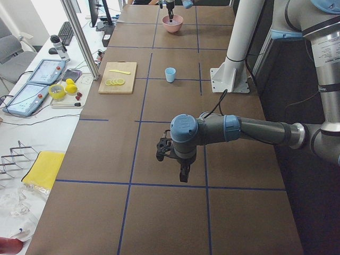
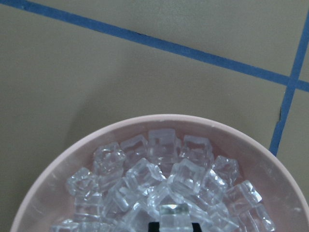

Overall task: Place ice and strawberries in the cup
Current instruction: 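Grasp a third ice cube from the pink bowl with the right gripper, then move the ice cube over the blue cup and open the right gripper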

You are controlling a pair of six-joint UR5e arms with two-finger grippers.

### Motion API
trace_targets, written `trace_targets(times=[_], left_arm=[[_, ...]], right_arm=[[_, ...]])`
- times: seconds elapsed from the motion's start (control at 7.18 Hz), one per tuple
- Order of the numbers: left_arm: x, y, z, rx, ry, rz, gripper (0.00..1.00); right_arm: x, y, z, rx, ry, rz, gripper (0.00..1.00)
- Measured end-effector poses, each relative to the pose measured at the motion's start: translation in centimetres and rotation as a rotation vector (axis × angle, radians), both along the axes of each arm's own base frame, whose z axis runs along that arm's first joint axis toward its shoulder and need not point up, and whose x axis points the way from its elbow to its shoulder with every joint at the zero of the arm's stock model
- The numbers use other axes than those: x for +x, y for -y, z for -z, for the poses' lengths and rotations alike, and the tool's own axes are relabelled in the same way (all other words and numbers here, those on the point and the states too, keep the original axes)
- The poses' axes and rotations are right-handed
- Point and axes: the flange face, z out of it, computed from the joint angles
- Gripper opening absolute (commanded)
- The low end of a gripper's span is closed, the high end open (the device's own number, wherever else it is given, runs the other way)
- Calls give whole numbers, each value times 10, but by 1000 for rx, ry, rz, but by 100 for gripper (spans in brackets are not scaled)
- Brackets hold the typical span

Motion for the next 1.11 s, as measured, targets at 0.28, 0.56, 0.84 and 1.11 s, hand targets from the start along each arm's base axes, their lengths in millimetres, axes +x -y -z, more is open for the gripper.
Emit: trace_targets(times=[0.28,0.56,0.84,1.11], left_arm=[[0,0,0,1,0,0,100],[0,0,1,2,0,0,100],[0,0,1,5,-2,0,100],[2,1,5,10,-36,6,100]], right_arm=[[9,-3,44,30,54,-45,0],[-3,-12,116,-39,156,-182,0],[-75,-12,200,-165,265,-274,0],[-201,-22,300,-284,343,-350,0]])
